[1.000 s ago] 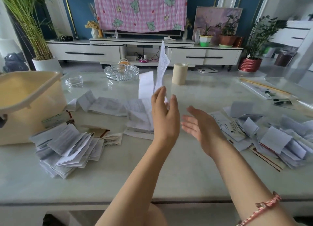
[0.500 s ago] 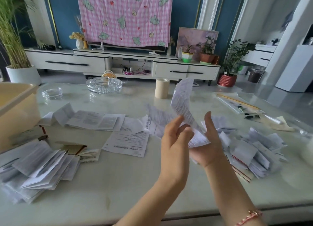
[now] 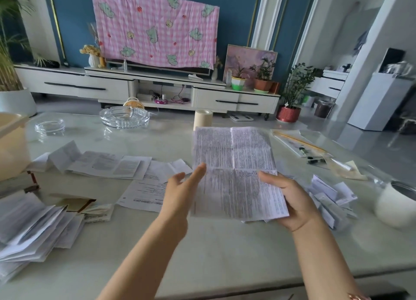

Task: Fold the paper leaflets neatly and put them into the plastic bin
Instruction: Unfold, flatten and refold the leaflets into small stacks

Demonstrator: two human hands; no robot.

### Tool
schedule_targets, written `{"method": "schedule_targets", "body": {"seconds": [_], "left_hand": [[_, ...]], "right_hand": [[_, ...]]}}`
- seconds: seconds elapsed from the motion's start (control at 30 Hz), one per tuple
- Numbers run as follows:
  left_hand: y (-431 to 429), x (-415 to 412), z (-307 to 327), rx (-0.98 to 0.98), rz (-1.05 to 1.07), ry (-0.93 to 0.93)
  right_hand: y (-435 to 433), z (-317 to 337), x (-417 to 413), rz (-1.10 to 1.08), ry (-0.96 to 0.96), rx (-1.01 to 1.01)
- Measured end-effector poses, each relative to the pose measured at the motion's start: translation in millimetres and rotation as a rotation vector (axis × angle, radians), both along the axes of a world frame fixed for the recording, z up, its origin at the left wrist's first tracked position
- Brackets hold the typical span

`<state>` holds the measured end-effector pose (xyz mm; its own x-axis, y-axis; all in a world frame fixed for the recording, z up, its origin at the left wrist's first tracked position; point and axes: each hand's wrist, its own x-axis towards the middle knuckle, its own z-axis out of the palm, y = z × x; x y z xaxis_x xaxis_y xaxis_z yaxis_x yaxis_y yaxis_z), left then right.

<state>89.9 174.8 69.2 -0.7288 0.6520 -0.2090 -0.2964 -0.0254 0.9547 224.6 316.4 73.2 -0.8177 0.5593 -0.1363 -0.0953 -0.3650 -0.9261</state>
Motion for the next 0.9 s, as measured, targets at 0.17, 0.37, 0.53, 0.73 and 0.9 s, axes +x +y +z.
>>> {"method": "schedule_targets", "body": {"seconds": [0.17, 0.37, 0.53, 0.73, 0.9], "left_hand": [[-0.1, -13.1, -9.0, -0.003, -0.071, 0.11], [0.9, -12.5, -11.2, 0.017, -0.067, 0.276], [1.7, -11.5, -10.7, 0.068, -0.14, 0.258], [0.7, -11.9, -5.2, 0.085, -0.171, -0.135], [-4.6, -12.2, -10.1, 0.006, -0.407, -0.085]], "right_hand": [[-5.4, 8.7, 10.0, 0.039, -0.031, 0.086], [1.0, 1.2, 16.8, -0.118, -0.16, 0.234], [5.9, -1.7, 24.5, -0.14, -0.156, 0.181], [1.1, 1.8, 29.2, -0.121, -0.151, 0.23], [-3.9, 3.7, 25.0, -0.139, -0.198, 0.449]]}}
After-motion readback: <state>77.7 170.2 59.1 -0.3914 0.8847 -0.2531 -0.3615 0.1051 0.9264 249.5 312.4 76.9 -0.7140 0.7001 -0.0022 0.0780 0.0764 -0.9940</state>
